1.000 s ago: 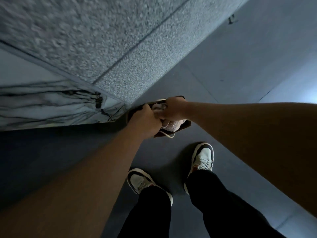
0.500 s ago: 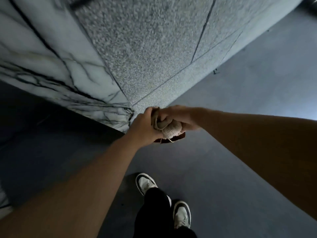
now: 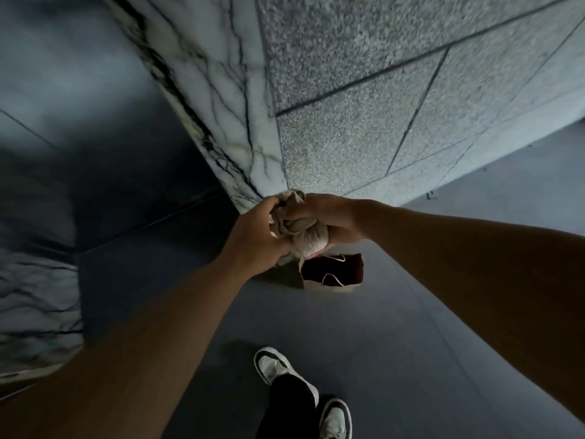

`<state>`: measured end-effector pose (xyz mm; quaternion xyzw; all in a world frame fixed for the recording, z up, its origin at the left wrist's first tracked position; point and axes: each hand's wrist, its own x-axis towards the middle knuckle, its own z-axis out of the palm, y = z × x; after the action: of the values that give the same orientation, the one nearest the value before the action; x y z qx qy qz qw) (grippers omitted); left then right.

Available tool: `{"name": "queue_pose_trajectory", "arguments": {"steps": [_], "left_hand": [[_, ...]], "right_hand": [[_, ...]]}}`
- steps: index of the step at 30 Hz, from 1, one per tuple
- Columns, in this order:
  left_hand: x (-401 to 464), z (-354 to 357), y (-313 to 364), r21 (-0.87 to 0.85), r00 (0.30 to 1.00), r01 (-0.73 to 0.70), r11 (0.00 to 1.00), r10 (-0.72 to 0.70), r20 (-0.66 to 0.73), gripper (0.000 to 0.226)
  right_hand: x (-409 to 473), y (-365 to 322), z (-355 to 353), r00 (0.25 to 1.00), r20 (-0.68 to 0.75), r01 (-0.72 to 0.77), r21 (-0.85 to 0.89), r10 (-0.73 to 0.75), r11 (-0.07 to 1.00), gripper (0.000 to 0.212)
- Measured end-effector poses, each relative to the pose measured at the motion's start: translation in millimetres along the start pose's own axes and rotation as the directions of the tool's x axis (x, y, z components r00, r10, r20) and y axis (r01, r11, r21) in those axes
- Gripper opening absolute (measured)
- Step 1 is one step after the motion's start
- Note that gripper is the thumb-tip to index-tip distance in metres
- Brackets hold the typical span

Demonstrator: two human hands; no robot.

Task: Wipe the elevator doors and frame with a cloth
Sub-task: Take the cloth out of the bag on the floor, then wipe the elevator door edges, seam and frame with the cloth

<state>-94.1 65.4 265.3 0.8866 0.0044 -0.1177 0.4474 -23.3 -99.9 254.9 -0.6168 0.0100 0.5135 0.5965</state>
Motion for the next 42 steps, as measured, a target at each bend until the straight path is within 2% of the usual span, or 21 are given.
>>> {"name": "queue_pose_trajectory", "arguments": {"steps": [6,9,14,17,20,23,28,31,36,38,42], "left_hand": [[-47,-73,-8,-0.026,0.993,0.079,0.997,-0.081,-0.082,0.077],[-72,-125,-10,0.005,0.984,0.100,0.995,-0.098,-0.151,0.080],[-117,-218,-10,0.097,0.957,0.113,0.989,-0.082,-0.279,0.071],[-162,-290,-7,0.094,0.920,0.136,0.986,-0.091,-0.382,0.064],[-174,-317,-7,0.159,0.919,0.146,0.976,-0.075,-0.387,0.060],[-204,-380,0,0.164,0.889,0.150,0.975,-0.060,-0.455,0.056],[-259,-504,33,0.267,0.787,0.157,0.951,0.043,-0.615,0.053],[-295,-574,44,0.326,0.712,0.189,0.926,0.099,-0.695,0.053],[-341,-670,57,0.397,0.684,0.231,0.888,0.143,-0.716,0.051],[-355,-711,70,0.437,0.644,0.241,0.867,0.193,-0.740,0.050],[-363,-775,102,0.490,0.550,0.257,0.833,0.291,-0.783,0.041]], "right_hand": [[-8,-45,63,0.989,0.027,0.146,-0.080,-0.144,0.986,0.022],[-15,-80,103,0.978,0.033,0.210,-0.118,-0.207,0.971,0.030],[-17,-146,184,0.945,0.053,0.326,-0.153,-0.322,0.933,0.033],[-24,-199,262,0.919,0.094,0.394,-0.208,-0.382,0.896,0.031],[-24,-224,291,0.898,0.103,0.440,-0.246,-0.428,0.864,0.033],[-32,-271,343,0.876,0.114,0.478,-0.333,-0.468,0.813,0.036],[-66,-371,431,0.778,0.235,0.611,-0.495,-0.582,0.618,0.035],[-82,-425,487,0.698,0.288,0.690,-0.517,-0.656,0.507,0.036],[-105,-496,558,0.560,0.313,0.777,-0.519,-0.767,0.355,0.038],[-112,-525,581,0.507,0.294,0.795,-0.523,-0.810,0.308,0.043],[-119,-571,610,0.400,0.299,0.829,-0.520,-0.866,0.204,0.031]]}}
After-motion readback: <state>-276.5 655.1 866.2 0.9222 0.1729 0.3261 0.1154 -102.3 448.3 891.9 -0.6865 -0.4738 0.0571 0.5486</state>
